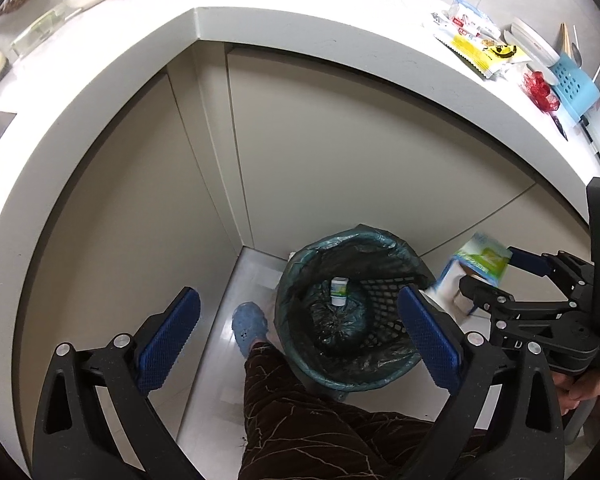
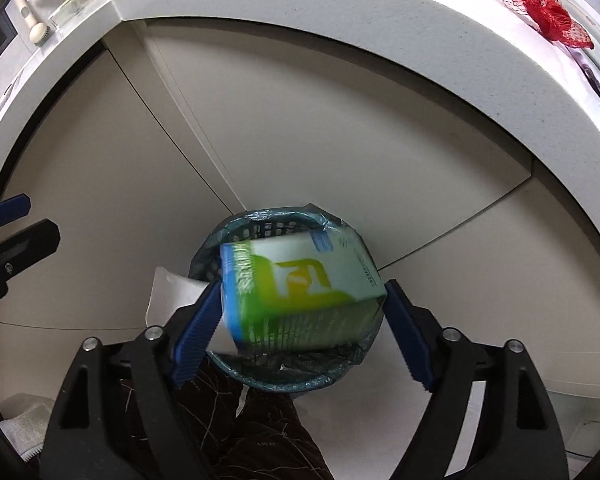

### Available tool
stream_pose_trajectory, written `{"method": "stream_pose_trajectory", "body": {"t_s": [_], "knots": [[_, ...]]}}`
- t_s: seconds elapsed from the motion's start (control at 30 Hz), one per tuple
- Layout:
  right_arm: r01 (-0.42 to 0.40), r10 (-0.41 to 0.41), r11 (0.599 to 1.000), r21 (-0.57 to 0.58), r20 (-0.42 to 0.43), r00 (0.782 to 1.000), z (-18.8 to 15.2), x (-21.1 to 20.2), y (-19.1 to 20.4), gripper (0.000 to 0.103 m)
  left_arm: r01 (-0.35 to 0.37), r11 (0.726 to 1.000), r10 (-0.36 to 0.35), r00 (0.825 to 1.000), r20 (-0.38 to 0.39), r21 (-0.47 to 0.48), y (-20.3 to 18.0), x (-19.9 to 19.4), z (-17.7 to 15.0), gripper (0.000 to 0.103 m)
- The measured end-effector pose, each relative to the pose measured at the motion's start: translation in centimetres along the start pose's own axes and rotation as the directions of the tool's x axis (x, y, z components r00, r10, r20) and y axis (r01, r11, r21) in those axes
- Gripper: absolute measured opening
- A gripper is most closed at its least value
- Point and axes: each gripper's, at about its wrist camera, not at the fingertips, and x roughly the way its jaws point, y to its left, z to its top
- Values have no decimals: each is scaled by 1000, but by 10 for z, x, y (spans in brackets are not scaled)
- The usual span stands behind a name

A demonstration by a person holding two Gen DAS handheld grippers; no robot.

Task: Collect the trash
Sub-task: 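Open both grippers over the bin, dropping the bottle and box, then raise both tools back toward the counter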

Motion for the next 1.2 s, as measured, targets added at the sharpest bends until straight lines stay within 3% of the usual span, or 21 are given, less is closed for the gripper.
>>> {"method": "stream_pose_trajectory", "body": {"t_s": [0.23,0.83,1.2], "knots": [[25,-25,999,30,20,999,2,-8,-7,95,14,1000,-14,1000,-11,6,-2,1,4,97],[67,-86,985,161,117,989,31,-100,-52,95,17,997,-20,999,36,73,-44,-47,49,96],[93,-148,958,270,194,970,45,-147,-96,95,28,997,-33,998,62,77,-63,-78,89,96]]}}
